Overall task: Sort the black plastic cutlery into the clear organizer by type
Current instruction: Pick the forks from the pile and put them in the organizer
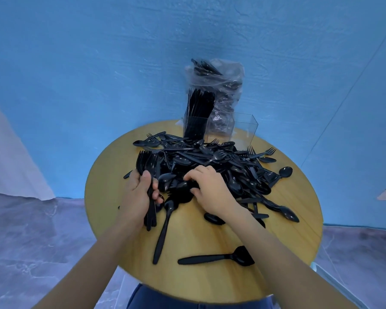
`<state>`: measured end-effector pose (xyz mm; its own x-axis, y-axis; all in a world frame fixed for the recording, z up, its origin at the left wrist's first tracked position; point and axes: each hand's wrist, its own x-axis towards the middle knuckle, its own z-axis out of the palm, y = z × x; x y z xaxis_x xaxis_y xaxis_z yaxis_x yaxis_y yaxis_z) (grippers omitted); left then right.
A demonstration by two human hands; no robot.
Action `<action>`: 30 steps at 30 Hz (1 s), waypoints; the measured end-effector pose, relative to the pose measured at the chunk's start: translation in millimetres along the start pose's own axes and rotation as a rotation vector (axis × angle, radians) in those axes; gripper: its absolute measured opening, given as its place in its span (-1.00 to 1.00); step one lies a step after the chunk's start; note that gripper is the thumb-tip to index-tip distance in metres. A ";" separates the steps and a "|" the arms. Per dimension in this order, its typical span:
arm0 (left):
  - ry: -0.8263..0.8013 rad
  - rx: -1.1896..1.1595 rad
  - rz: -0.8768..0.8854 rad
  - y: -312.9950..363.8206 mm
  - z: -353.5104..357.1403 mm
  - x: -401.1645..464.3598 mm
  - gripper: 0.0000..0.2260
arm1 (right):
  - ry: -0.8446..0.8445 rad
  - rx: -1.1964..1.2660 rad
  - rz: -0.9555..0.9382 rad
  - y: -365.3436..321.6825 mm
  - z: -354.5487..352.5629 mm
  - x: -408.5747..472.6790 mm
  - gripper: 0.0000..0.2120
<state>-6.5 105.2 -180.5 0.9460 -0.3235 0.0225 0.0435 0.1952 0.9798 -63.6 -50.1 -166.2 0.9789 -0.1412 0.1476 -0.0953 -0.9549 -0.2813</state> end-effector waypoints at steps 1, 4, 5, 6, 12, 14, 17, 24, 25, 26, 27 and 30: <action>-0.008 0.017 0.017 -0.1 -0.9 0.2 -0.82 | 0.003 0.012 0.006 2.2 -1.6 -1.3 -0.71; -0.025 0.076 0.091 -1.7 -1.0 -0.2 -0.84 | -0.003 0.046 -0.005 7.8 -11.0 -7.9 -0.79; -0.031 0.104 0.117 -2.6 -0.3 -1.0 -0.83 | -0.007 0.052 -0.014 9.2 -14.4 -11.1 -0.81; -0.038 0.127 0.138 -3.4 0.7 -2.1 -0.82 | -0.018 0.054 -0.021 10.6 -17.3 -14.7 -0.81; -0.052 0.141 0.193 -7.4 3.5 -3.8 -0.82 | -0.035 0.112 0.006 13.6 -19.1 -23.6 -0.79; -0.057 0.152 0.200 -8.8 4.0 -3.8 -0.83 | 0.021 0.124 0.000 10.2 -17.3 -17.1 -0.81; -0.074 0.189 0.234 -11.0 2.8 -3.3 -0.82 | 0.033 0.122 -0.050 -0.8 -11.6 -3.4 -0.79; -0.071 0.247 0.293 -16.0 1.5 -4.6 -0.82 | -0.072 -0.091 0.009 2.2 -1.4 13.6 -0.58; -0.072 0.254 0.300 -16.4 1.7 -4.1 -0.82 | -0.059 -0.092 0.006 3.4 -1.2 14.6 -0.62; -0.073 0.255 0.304 -16.5 1.7 -3.4 -0.82 | -0.041 -0.087 -0.003 4.1 -1.0 15.6 -0.66; -0.073 0.251 0.308 -16.5 2.0 -3.1 -0.82 | -0.019 -0.077 -0.010 4.4 -0.9 16.7 -0.69; -0.069 0.237 0.314 -15.2 3.2 -4.2 -0.83 | 0.048 -0.016 -0.014 2.1 -2.0 19.9 -0.74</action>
<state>-12.2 100.6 -194.9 0.8770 -0.3455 0.3339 -0.3277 0.0780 0.9415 -44.8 -55.4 -161.9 0.9704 -0.1401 0.1966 -0.0854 -0.9609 -0.2635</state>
